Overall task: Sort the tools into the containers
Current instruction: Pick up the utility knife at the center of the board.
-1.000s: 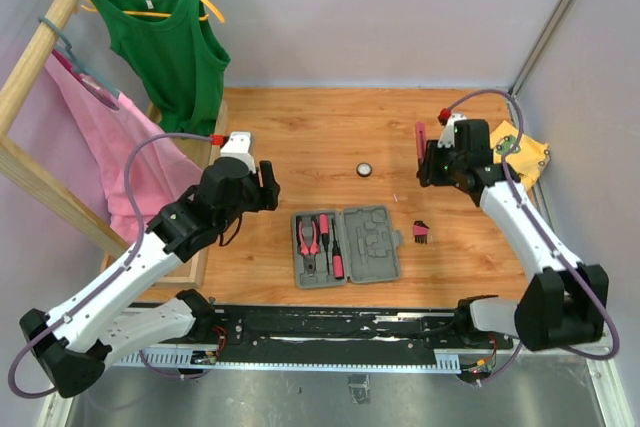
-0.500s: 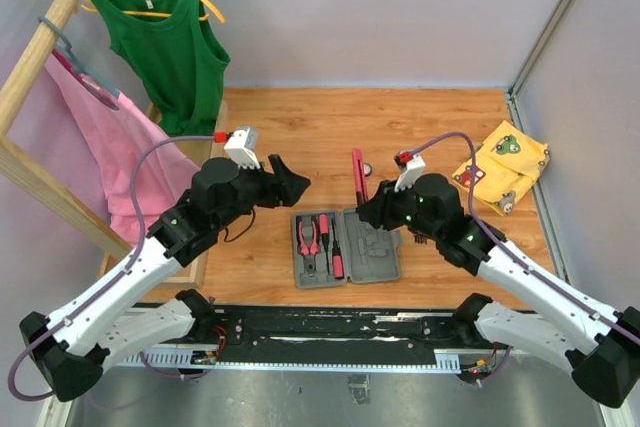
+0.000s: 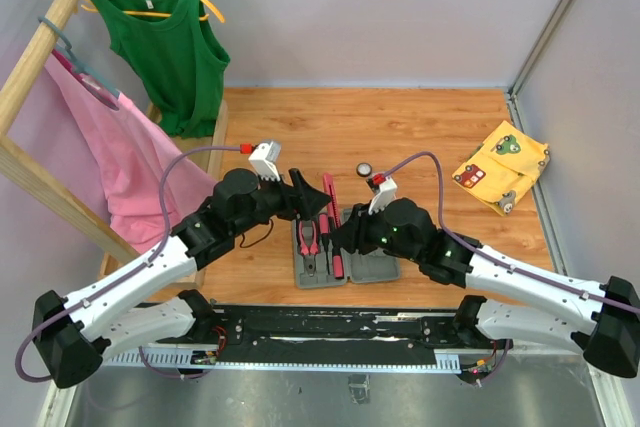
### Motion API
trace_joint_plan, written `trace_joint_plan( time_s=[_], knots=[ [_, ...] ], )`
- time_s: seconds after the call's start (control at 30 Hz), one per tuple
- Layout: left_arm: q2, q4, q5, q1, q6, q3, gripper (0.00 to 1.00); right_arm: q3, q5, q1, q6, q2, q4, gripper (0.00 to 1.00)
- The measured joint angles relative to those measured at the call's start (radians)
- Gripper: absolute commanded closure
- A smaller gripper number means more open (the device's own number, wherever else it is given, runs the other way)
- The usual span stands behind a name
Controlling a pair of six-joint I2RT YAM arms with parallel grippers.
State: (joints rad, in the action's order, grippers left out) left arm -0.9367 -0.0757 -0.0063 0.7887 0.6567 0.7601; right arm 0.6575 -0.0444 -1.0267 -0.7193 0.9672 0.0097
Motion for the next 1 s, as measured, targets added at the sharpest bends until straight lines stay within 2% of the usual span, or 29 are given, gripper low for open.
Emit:
trace_joint_plan(
  time_s=[0.4,0.6,0.67,0.77,0.87,1.0],
  knots=[
    [-0.045,0.083,0.026,0.006,0.034,-0.034,0.49,0.005,0.018,-0.01,-0.009,0.024,0.013,0.94],
    [-0.09,0.105,0.039,0.007,0.049,-0.033,0.74,0.006,0.049,-0.028,0.001,0.056,0.018,0.91],
    [-0.103,0.105,0.039,0.007,0.055,-0.033,0.85,0.008,0.052,-0.029,0.008,0.062,0.018,0.87],
    [-0.113,0.113,0.045,0.008,0.074,-0.028,0.99,0.011,0.051,-0.029,0.023,0.068,0.013,0.76],
    [-0.114,0.112,0.042,0.011,0.079,-0.024,0.99,0.02,0.043,-0.029,0.037,0.069,0.003,0.64],
    [-0.114,0.097,0.042,0.011,0.077,-0.023,1.0,0.027,0.029,-0.029,0.048,0.069,0.0,0.57]
  ],
)
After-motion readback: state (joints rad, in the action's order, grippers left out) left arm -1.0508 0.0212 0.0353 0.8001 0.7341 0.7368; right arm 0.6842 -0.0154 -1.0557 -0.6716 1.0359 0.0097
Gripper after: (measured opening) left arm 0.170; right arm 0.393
